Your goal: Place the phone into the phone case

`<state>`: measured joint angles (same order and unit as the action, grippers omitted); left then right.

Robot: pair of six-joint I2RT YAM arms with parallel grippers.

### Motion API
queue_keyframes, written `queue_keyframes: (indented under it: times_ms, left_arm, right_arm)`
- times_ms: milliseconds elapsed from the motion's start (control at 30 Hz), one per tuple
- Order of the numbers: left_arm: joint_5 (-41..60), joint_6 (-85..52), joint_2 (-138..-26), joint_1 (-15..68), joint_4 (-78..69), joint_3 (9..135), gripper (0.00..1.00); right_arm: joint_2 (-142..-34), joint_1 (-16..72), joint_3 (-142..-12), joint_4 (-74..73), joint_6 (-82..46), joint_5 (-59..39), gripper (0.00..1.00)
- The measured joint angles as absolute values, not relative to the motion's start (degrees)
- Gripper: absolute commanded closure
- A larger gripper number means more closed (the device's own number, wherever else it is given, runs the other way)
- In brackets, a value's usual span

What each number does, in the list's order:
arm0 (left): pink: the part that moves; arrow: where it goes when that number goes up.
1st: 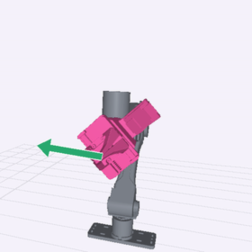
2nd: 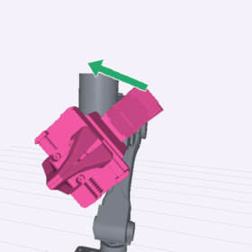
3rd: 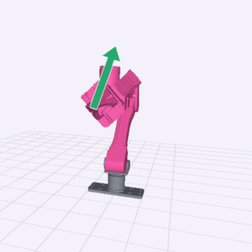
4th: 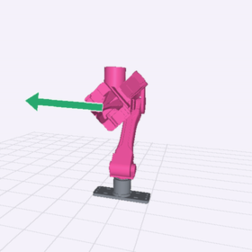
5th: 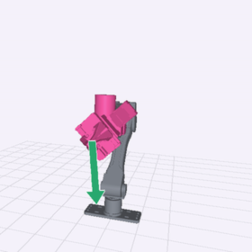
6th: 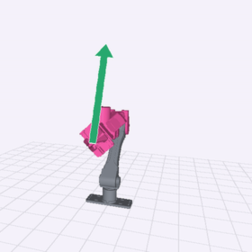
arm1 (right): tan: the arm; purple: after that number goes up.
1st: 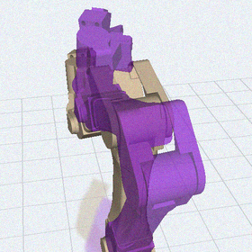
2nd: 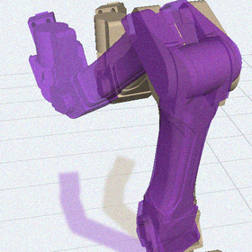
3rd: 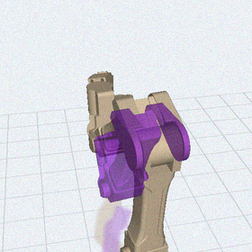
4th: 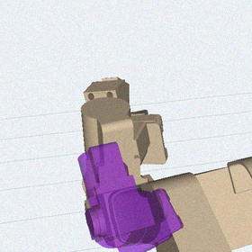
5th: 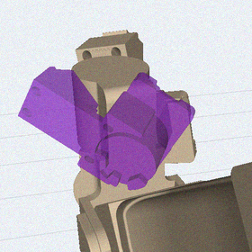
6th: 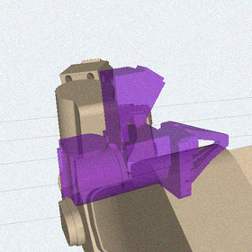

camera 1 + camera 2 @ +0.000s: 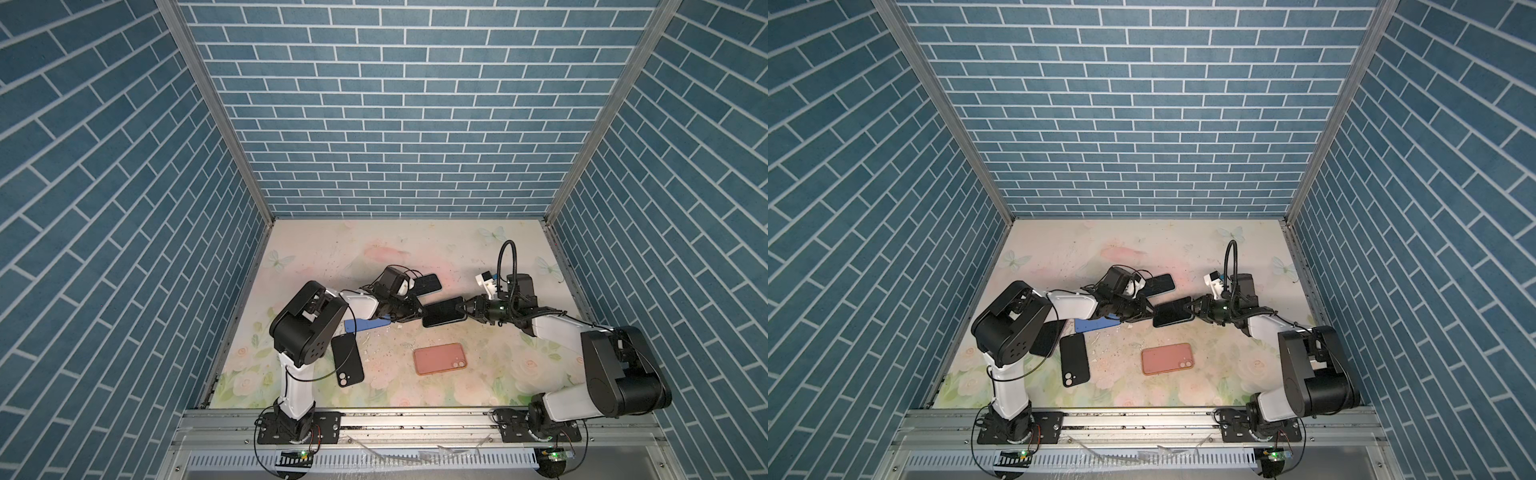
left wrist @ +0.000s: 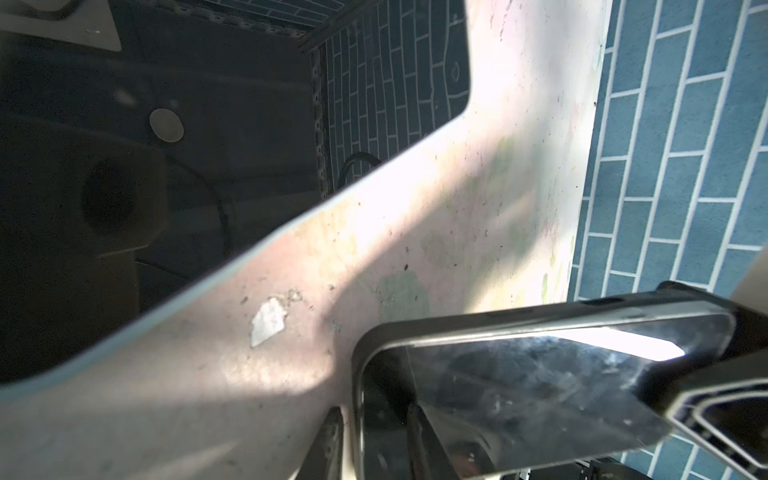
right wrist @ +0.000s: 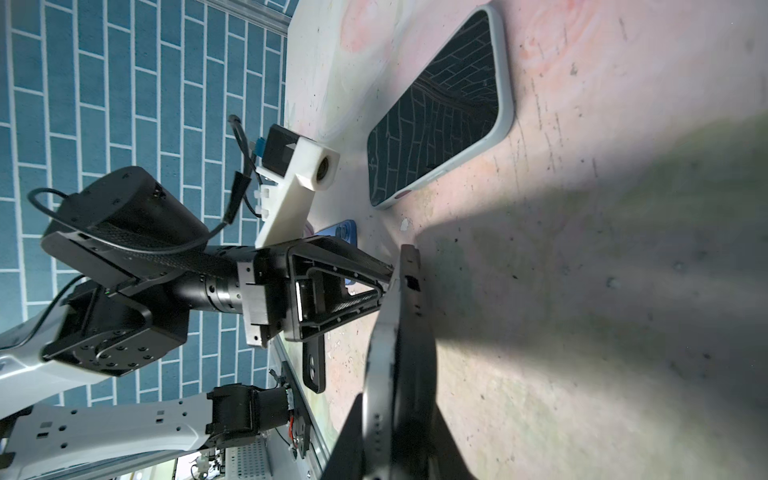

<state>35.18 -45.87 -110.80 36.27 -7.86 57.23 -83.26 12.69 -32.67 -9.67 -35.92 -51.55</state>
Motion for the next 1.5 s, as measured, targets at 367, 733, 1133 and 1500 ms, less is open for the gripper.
queue_keyframes:
  times_ms: [367, 733, 1133, 1500]
  left_arm:
    - [35.18, -45.87, -110.8, 36.29, -8.05, 57.23, 0.71]
    - [34.98, -45.84, -110.8, 36.29, -8.03, 57.23, 0.72]
    - [34.81, -45.84, -110.8, 36.23, -7.79, 57.23, 0.71]
    - [35.33, -45.54, -105.58, 33.56, -9.76, 55.33, 0.17]
  right_arm:
    - [-83.26, 12.75, -33.17, -6.59, -34.96, -49.65, 0.68]
    - [-88.84, 12.6, -38.48, -8.03, -34.17, -45.17, 0.63]
    - [-94.8, 12.1, -38.87, -18.65, -38.22, -46.17, 0.96]
    - [-87.0, 11.4, -36.56, -16.4, -37.26, -46.04, 1.0]
